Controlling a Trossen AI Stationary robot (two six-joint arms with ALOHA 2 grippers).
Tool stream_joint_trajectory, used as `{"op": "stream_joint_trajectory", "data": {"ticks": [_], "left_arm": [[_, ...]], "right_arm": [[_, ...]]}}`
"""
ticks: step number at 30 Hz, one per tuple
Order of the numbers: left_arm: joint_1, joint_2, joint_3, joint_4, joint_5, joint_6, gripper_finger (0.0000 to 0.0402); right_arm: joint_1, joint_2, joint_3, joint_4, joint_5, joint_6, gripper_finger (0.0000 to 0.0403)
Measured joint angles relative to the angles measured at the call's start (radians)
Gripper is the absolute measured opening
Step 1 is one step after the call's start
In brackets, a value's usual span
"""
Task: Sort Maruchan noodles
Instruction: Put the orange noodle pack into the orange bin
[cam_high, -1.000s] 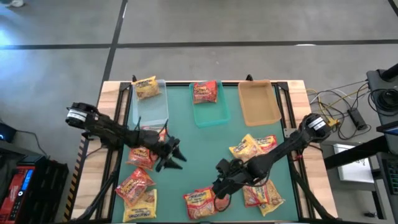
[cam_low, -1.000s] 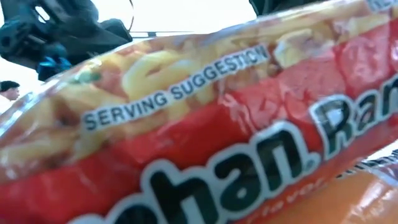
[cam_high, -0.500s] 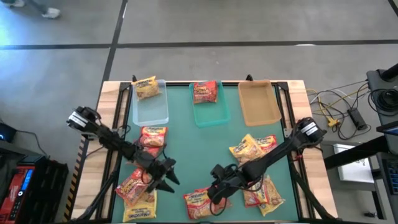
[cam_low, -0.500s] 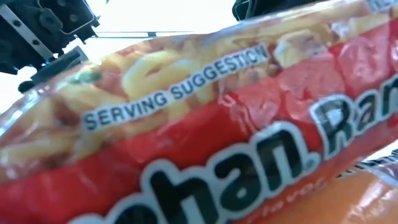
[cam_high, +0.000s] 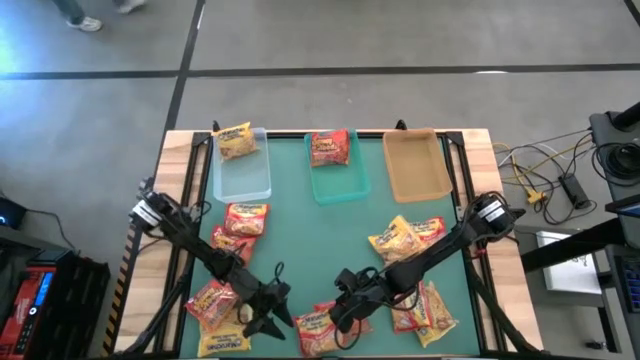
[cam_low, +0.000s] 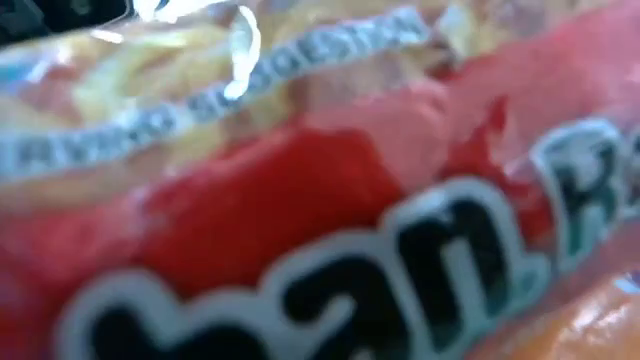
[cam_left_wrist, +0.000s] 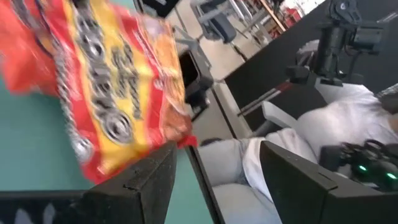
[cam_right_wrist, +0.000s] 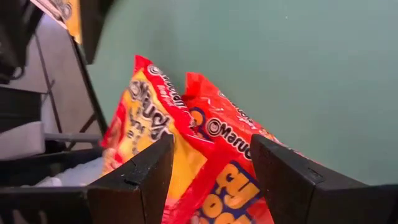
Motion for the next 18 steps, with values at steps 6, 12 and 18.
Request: {"op": "stream_joint_trajectory", "data": {"ticks": [6, 12, 18], "left_arm": [[-0.007, 0.053, 0.051, -0.001, 0.030, -0.049, 0.0195], [-0.006, 0.088, 0.086, -0.006, 0.036, -0.054, 0.0176], [-0.003, 0.091, 0.080, -0.014, 0.017, -0.045, 0.0157]], "right_arm": [[0.002, 0.005, 0.001, 0.032, 0.000, -0.032, 0.0203], [0.006, 0.005, 0.001, 0.059, -0.025, -0.044, 0.0203], [0.007, 0.005, 0.001, 0.062, -0.026, -0.044, 0.0203]]}}
